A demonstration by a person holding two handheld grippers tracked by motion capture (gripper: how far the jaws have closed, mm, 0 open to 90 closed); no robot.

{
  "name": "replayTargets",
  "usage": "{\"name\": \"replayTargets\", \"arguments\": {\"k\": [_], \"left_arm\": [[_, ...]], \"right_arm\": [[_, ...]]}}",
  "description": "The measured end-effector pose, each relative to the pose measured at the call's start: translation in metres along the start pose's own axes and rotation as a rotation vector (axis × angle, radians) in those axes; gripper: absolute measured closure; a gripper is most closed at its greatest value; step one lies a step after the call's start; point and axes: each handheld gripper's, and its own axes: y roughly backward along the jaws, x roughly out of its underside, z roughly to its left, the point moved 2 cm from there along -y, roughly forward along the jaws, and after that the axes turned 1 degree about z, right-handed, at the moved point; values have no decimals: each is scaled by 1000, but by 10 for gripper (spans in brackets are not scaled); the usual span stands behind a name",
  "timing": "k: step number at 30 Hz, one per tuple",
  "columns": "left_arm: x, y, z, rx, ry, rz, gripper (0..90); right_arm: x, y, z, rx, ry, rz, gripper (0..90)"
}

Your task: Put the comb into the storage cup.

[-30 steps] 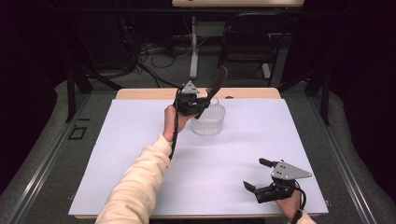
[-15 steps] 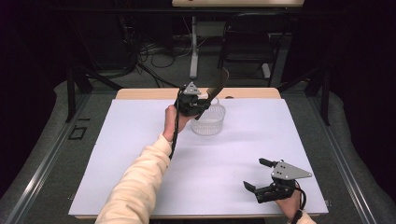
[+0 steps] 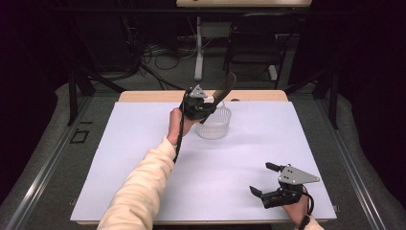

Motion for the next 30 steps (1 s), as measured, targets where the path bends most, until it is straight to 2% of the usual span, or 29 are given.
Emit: {"name": "replayTargets", "arguments": {"k": [17, 30], "left_arm": [[5, -12, -5, 8, -4, 25, 722], [8, -17, -8, 37, -4, 49, 722]], "right_arm": [[0, 0, -1, 1, 3, 2, 2], [0, 0, -1, 2, 3, 3, 2]]}}
